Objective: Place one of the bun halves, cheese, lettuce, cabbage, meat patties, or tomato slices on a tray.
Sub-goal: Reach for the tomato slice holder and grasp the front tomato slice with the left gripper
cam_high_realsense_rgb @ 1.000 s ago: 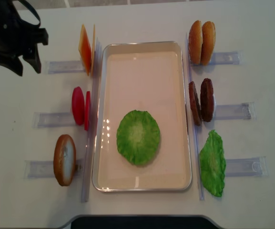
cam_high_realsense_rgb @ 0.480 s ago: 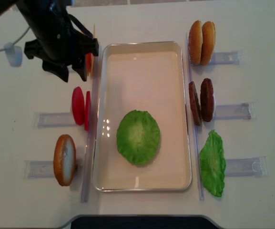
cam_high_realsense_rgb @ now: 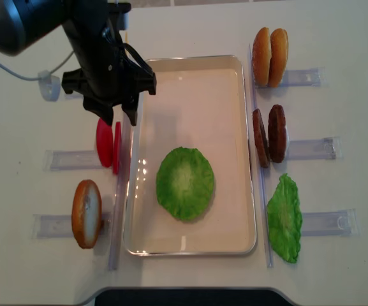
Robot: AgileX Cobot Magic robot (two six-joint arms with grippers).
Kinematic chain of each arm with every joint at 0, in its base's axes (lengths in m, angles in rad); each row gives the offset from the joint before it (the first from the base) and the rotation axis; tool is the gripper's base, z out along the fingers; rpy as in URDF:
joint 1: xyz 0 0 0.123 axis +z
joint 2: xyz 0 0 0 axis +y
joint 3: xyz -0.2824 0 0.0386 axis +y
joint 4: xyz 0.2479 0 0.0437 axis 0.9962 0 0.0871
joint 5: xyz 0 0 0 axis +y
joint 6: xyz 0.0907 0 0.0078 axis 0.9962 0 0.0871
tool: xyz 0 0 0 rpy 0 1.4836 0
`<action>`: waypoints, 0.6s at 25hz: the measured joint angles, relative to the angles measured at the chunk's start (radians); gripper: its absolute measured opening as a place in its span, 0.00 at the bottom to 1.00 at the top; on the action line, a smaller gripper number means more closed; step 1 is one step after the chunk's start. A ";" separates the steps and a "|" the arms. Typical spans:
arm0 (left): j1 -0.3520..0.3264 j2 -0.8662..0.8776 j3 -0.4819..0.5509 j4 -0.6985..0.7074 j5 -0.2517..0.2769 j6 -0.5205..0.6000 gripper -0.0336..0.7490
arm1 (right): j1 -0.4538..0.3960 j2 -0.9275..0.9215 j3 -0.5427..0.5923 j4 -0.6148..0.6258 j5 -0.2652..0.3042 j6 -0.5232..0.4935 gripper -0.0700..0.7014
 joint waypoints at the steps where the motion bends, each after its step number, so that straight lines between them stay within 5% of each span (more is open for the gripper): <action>1: 0.000 0.008 0.000 0.000 0.000 0.000 0.53 | 0.000 0.000 0.000 0.000 0.000 0.000 0.86; 15: -0.010 0.098 0.000 0.070 0.017 -0.006 0.53 | 0.000 0.000 0.001 0.000 0.000 0.000 0.86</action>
